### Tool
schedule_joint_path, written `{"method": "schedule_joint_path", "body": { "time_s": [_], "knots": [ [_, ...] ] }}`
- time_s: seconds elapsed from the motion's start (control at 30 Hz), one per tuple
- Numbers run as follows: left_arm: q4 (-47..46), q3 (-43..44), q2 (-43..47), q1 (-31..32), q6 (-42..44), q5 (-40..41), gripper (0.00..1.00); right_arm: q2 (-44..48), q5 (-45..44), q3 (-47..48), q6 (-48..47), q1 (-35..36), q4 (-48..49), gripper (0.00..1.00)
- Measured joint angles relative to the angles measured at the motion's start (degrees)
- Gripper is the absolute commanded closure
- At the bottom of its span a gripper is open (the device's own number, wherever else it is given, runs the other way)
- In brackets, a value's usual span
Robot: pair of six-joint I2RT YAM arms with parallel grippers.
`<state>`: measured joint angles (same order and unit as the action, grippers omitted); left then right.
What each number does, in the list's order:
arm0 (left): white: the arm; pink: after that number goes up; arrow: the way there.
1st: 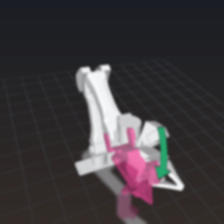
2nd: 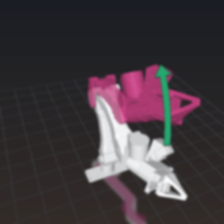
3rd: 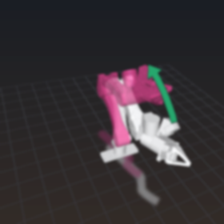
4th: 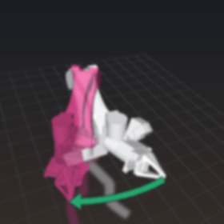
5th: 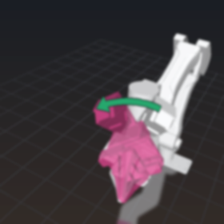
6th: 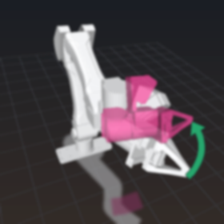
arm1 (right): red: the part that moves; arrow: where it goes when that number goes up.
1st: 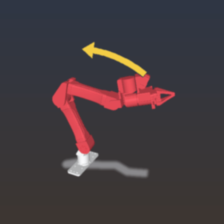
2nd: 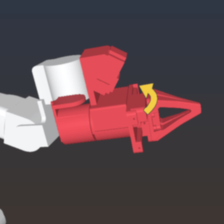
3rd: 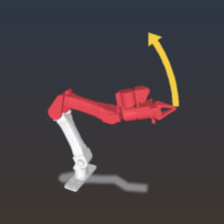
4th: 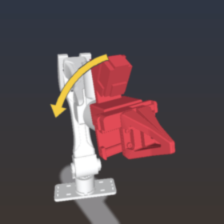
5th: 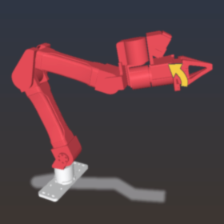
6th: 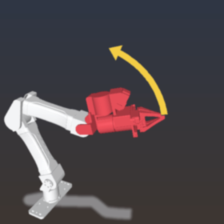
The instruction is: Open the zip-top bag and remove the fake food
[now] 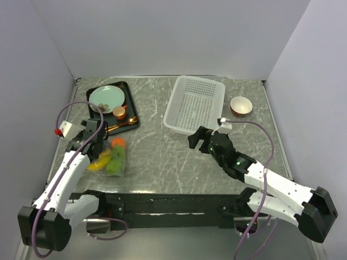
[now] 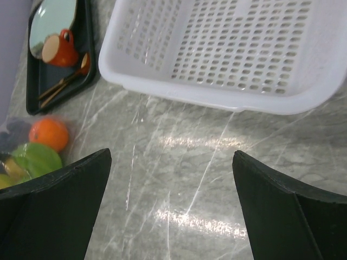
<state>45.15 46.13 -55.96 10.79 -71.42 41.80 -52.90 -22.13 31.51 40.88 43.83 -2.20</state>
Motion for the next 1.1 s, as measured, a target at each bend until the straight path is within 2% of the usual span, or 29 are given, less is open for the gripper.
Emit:
{"method": "schedule_joint_path", "body": {
  "time_s": [0.17,0.33,0.4,0.73,0.87,0.9,1.0,1.1],
  "knots": [
    [-2.67,-3.56,-2.97,-3.39,1.27,-0.31,0.09,-4.59,5.16,0.11,-0.02,0.0,1.79,0.0],
    [-6.47,-7.39,-4.96,0.15,1.97,-1.42,0.14,-7.06,8.24,0.96,-0.81,0.0,1.25,0.0],
    [-6.82,-8.87,-4.57,4.13,1.09,-1.05,0.16,-7.04,8.52,1.62,-1.31,0.0,0.85,0.0],
    [-8.15,-11.23,-3.43,32.06,-9.88,-0.52,0.2,-7.58,9.79,4.63,-2.43,0.0,0.72,0.0],
    [-12.15,-11.41,-3.52,42.77,-10.43,-2.1,0.13,-9.14,9.84,5.25,-2.75,0.0,0.57,0.0],
    [-12.94,-11.41,-3.54,45.09,-10.62,-2.86,0.08,-9.38,9.92,5.25,-2.82,0.0,0.44,0.0],
    [-12.07,-10.69,-3.45,47.6,-11.21,-3.69,0.02,-9.66,10.29,5.25,-2.84,0.0,0.17,0.0],
    [-6.75,-7.43,-2.49,47.39,-12.44,-2.43,0.02,-10.03,11.63,5.33,-2.89,0.0,0.17,0.0]
  ]
}}
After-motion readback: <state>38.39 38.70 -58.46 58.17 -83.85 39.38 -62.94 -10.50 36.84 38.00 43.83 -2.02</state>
